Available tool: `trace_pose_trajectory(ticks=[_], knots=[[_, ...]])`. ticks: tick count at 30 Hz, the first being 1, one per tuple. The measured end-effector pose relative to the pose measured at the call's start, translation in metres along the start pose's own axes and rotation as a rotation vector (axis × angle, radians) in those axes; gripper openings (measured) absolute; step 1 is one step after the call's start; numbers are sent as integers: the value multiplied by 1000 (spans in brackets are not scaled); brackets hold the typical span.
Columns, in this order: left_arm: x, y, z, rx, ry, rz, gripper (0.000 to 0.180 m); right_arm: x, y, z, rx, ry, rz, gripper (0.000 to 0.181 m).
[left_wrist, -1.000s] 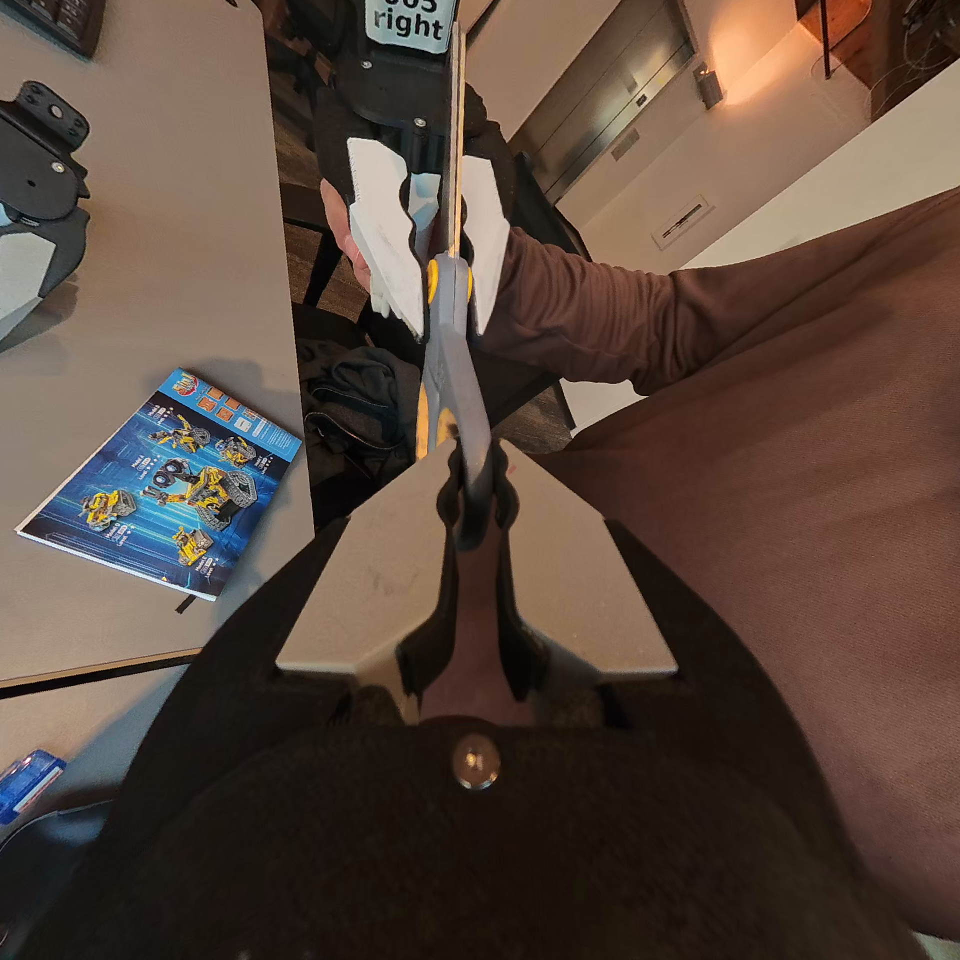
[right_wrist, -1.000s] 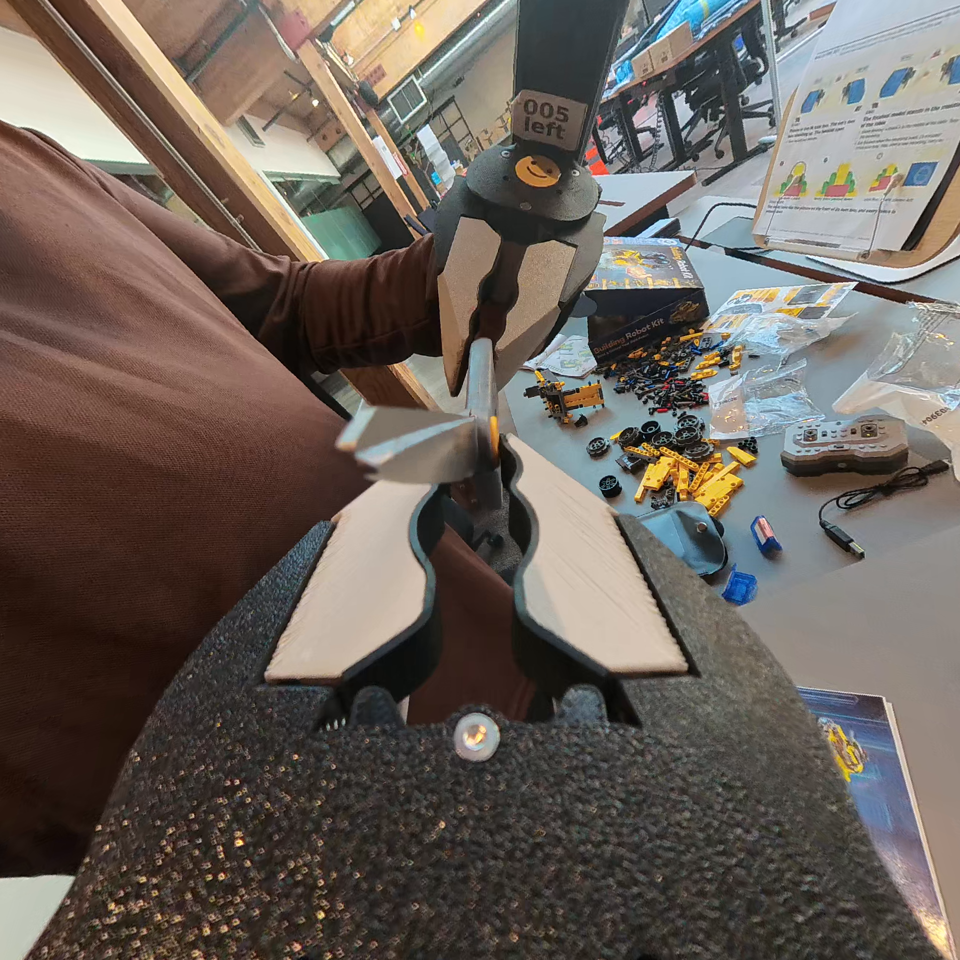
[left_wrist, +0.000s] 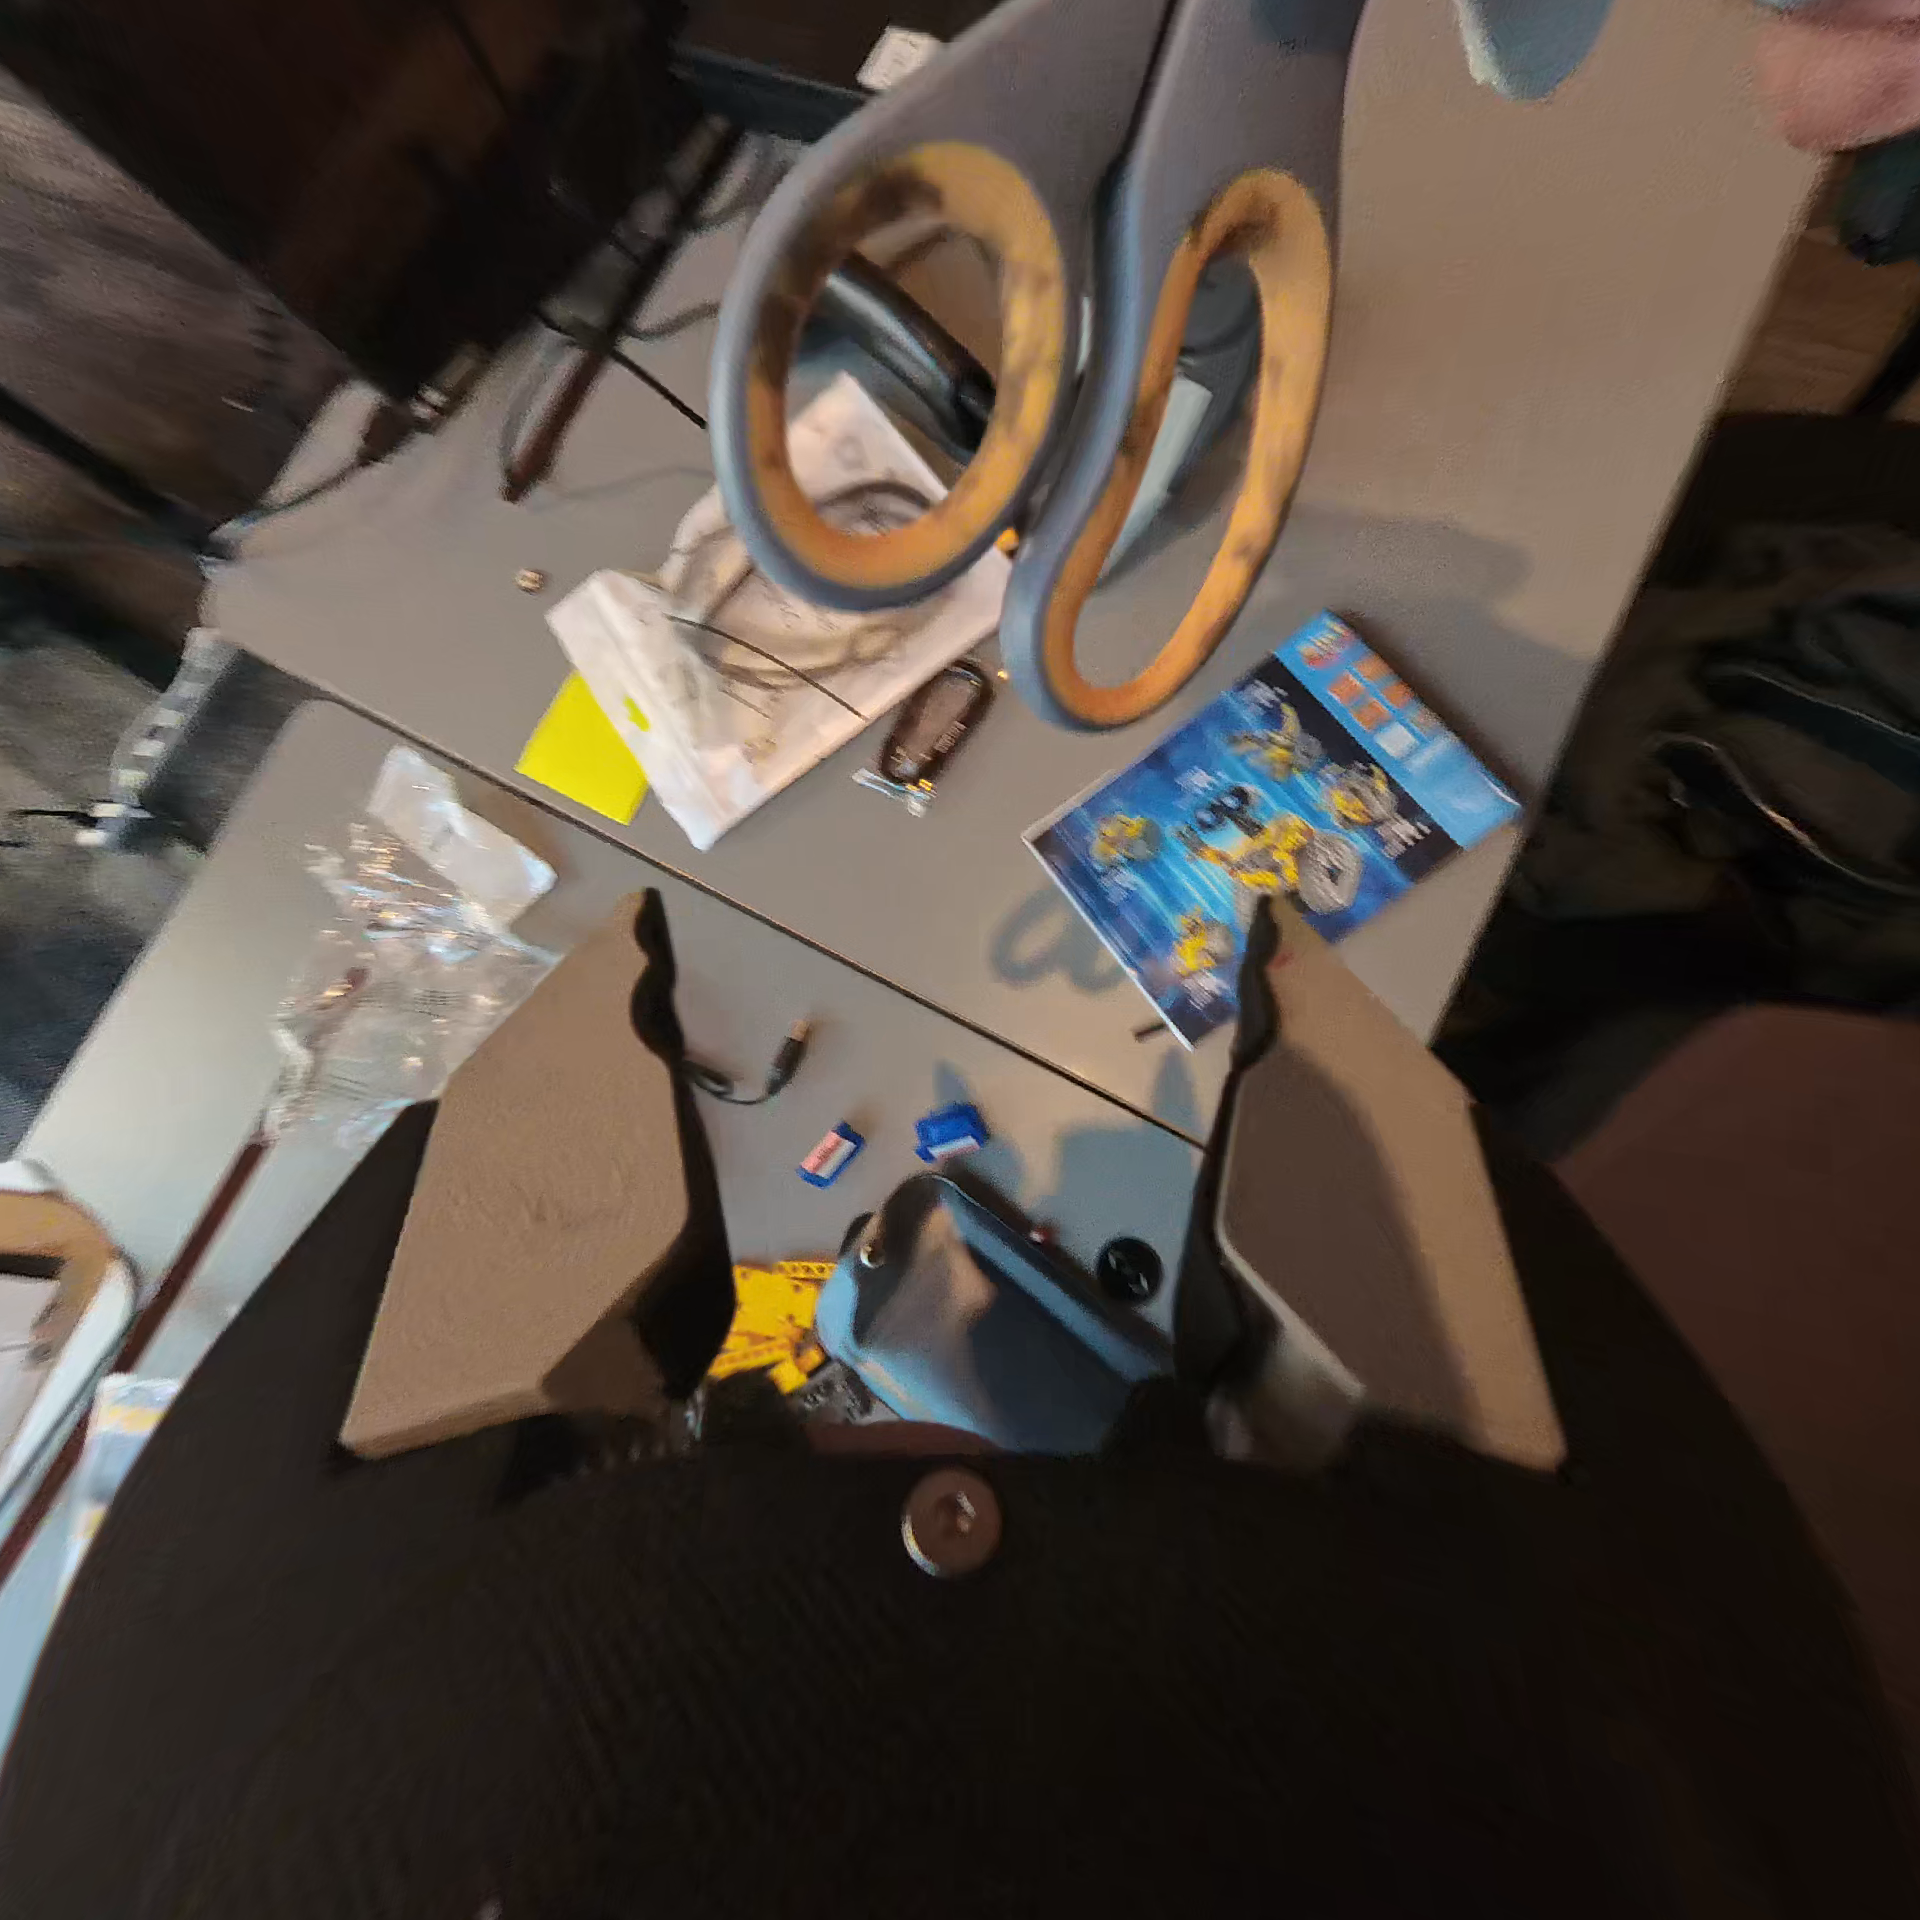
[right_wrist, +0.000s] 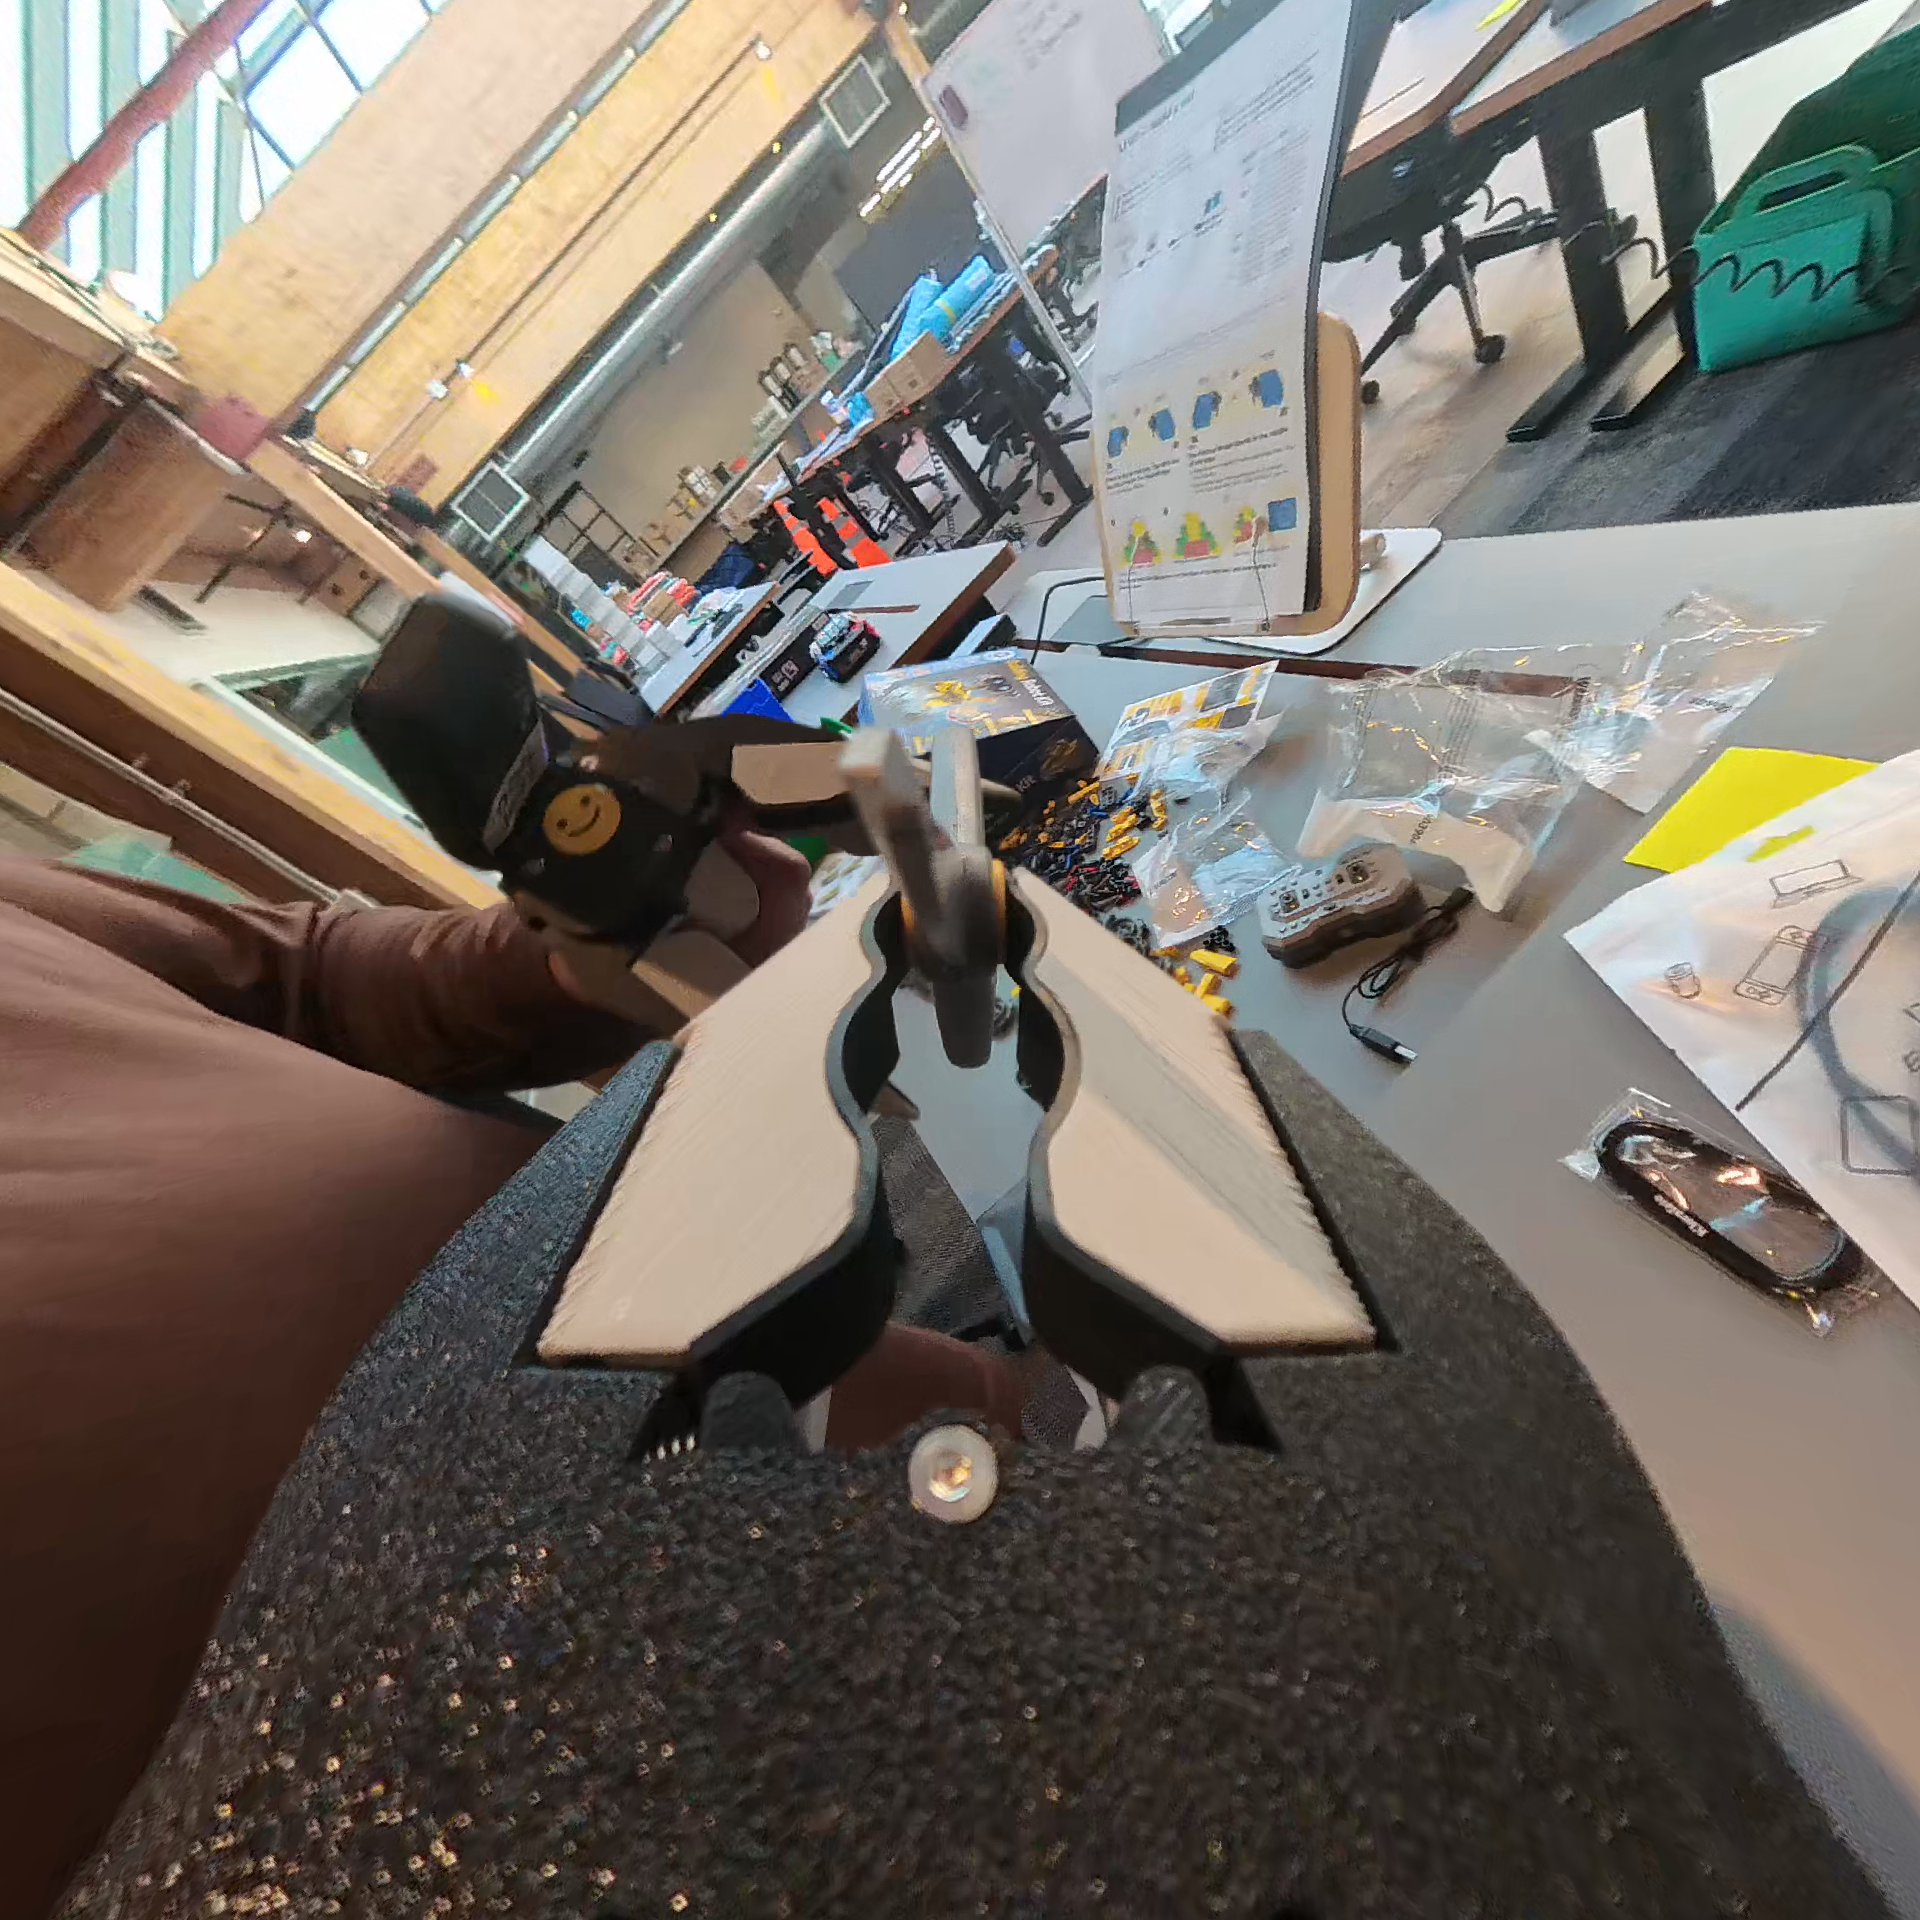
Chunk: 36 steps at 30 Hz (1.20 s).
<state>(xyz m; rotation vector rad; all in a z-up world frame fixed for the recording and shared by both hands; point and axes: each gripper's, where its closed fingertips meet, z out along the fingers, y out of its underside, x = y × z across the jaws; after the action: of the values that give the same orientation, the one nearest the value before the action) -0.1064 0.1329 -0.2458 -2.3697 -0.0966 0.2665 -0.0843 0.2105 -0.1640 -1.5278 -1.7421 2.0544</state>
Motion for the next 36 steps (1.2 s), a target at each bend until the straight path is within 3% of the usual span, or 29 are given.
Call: trace_pose_trajectory(ticks=[3, 7, 10, 19, 36], knots=[[-7, -20, 4, 41, -142, 0, 123, -3, -14, 6, 42, -16, 32, 15], [-28, -34, 10, 66, -314, -61, 122, -17, -31, 9, 126, -93, 85, 14], [-45, -43, 9, 97, -417, -119, 110, -25, -38, 9, 165, -116, 107, 15], [-62, -53, 7, 143, -454, -191, 105, -20, -41, 12, 308, -152, 247, 15], [-94, -17, -1, 105, -515, -238, 104, -26, -43, 46, 305, -240, 328, 14]])
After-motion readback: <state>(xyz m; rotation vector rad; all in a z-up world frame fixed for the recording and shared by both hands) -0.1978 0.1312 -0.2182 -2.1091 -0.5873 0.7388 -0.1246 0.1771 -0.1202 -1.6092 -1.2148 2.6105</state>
